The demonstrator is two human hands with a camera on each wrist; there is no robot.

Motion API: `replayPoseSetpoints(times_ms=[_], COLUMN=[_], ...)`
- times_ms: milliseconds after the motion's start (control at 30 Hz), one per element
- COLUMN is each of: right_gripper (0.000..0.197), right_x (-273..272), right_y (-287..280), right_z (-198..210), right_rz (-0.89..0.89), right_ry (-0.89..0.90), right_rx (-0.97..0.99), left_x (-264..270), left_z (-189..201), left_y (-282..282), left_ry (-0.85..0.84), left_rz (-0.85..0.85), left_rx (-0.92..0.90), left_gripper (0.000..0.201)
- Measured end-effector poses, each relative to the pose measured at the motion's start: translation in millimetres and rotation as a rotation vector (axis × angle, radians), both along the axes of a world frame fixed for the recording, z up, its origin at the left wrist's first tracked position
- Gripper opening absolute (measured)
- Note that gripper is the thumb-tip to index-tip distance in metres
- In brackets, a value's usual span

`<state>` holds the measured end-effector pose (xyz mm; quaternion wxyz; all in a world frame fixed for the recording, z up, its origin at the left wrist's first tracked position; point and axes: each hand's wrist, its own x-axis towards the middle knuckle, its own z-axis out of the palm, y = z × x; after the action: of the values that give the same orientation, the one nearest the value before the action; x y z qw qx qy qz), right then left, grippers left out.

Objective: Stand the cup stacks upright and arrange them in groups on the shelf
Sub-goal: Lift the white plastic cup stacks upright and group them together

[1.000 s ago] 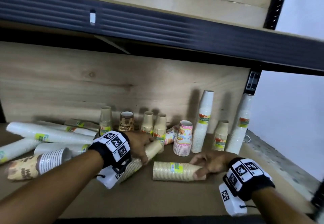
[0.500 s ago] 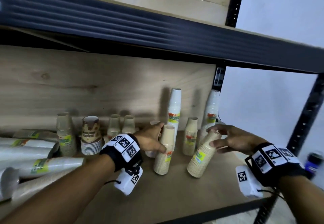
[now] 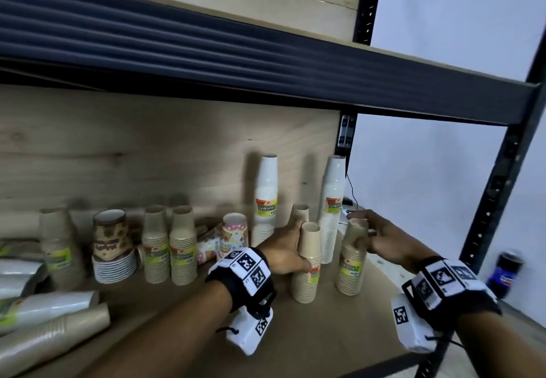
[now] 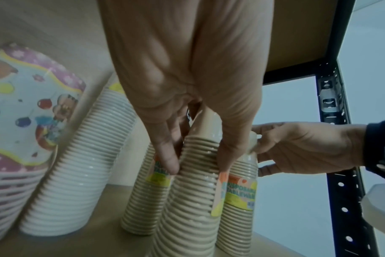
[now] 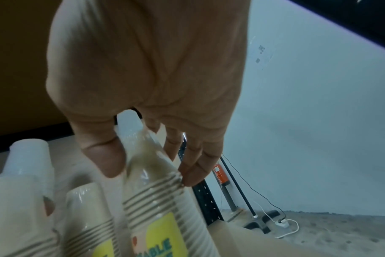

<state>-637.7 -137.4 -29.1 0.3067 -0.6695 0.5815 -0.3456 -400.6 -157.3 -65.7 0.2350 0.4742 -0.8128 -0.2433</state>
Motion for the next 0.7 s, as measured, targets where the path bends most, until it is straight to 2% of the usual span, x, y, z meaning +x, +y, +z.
replayPoseSetpoints(times_ms=[100, 233, 367, 467, 567, 633, 700], right_gripper=[0.05, 0.064, 0.064, 0.064, 0.061, 0.062, 0.066], right_x=[3.4, 4.9, 2.8, 0.1, -6.4, -11.2, -11.6], right_y=[-0.3, -2.1, -9.5, -13.5, -19.2, -22.1, -22.4], right_z=[-5.9, -15.0, -24.8, -37.2, -50.1, -52.7, -50.8], right_rz=[0.023, -0.053, -0.08, -0.088, -0.084, -0.087, -0.076], right_ry=[0.03, 0.024, -0.028, 0.057, 0.199, 0.216, 0.203], right_rx=[-0.015, -0.08, -0.02, 0.057, 0.05, 0.047, 0.08], left_x=[-1.9, -2.9, -4.6, -5.7, -6.1, -6.0, -6.0], left_z=[-3.2, -6.6, -12.2, -14.8, -15.3, -16.0, -19.2], left_y=[-2.6, -2.1, 0.1, 3.0, 3.5, 2.7, 2.2], left_ry=[0.029, 0.095, 0.095, 0.025, 0.028, 0.014, -0.008], left_rz=[0.018, 0.046, 0.064, 0.097, 0.128, 0.138, 0.131], left_rx=[-0.01, -0.018, -0.032, -0.034, -0.03, -0.03, -0.013], left_gripper=[0.089, 0.084, 0.09, 0.088, 0.082, 0.079, 0.085])
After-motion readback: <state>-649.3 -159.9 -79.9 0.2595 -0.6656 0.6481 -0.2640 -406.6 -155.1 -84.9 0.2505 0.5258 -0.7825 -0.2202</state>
